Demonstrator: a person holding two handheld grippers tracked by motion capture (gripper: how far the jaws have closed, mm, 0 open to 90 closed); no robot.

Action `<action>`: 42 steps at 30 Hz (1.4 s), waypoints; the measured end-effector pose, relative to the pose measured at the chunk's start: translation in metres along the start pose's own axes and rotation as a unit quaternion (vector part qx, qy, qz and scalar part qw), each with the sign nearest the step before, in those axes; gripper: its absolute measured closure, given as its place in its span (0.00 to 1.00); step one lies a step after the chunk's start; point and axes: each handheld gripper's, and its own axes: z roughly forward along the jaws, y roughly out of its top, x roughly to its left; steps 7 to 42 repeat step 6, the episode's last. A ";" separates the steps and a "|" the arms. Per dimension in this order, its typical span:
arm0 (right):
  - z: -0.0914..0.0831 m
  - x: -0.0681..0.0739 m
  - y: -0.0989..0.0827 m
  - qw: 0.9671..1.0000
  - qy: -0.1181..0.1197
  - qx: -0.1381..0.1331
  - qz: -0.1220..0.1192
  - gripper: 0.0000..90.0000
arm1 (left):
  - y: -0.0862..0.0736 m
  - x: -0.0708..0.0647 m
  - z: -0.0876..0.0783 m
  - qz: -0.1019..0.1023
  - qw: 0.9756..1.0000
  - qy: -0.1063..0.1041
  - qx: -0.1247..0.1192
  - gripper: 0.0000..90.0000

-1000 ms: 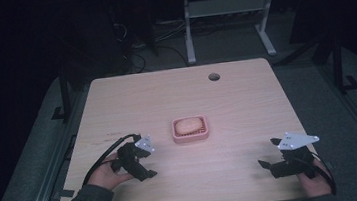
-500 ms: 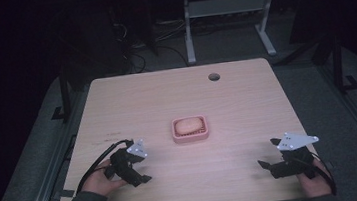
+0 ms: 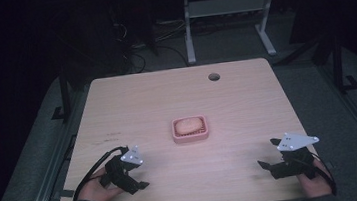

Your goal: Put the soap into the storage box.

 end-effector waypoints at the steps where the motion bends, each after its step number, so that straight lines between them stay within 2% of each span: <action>1: 0.000 0.000 0.000 1.000 0.000 0.001 -0.001 0.16 | -0.001 0.000 0.001 0.001 1.000 -0.001 0.006 0.27; 4: 0.000 0.001 0.000 1.000 0.002 -0.001 -0.001 0.16 | -0.004 -0.002 0.002 -0.005 1.000 0.001 0.003 0.27; 42: 0.000 0.001 0.000 1.000 0.002 -0.001 -0.002 0.16 | -0.005 -0.001 0.001 -0.001 1.000 0.001 0.008 0.27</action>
